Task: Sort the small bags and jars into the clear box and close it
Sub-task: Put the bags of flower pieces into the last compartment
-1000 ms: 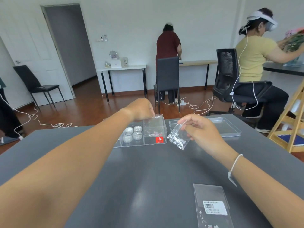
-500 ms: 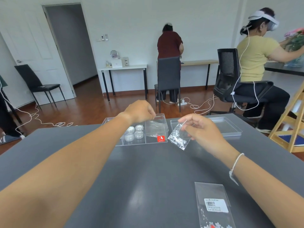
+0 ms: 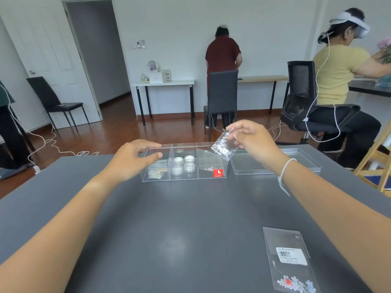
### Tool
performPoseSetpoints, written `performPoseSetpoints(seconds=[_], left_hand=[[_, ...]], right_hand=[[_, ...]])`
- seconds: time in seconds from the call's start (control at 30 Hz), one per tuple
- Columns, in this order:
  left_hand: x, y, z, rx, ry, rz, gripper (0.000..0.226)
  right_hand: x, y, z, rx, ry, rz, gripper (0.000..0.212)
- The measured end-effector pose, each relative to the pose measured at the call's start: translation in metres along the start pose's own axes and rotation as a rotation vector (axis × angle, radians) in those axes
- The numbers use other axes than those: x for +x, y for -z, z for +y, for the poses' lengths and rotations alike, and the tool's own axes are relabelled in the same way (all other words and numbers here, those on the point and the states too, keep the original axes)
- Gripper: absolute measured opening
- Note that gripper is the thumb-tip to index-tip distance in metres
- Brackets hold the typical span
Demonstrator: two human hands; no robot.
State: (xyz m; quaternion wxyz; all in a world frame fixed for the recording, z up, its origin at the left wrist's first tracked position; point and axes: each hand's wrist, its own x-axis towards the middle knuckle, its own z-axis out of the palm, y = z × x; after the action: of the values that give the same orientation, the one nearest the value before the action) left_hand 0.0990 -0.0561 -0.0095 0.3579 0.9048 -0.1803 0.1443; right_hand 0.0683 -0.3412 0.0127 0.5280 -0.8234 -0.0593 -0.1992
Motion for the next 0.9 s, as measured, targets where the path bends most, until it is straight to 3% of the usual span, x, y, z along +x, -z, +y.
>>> performPoseSetpoints(seconds=[0.23,0.53,0.9], left_hand=[[-0.014,0.004,-0.020,0.069,0.030,-0.044,0.037],[-0.012,0.003,-0.027,0.062,0.071,-0.032,0.039],[-0.010,0.001,-0.033,0.041,0.091,-0.028,0.039]], right_hand=[[0.020,-0.022,-0.005,-0.111,-0.013,-0.065,0.029],[0.023,-0.038,0.004,-0.382,-0.051,-0.394,0.040],[0.004,-0.042,0.013,-0.501,0.056,-0.219,0.044]])
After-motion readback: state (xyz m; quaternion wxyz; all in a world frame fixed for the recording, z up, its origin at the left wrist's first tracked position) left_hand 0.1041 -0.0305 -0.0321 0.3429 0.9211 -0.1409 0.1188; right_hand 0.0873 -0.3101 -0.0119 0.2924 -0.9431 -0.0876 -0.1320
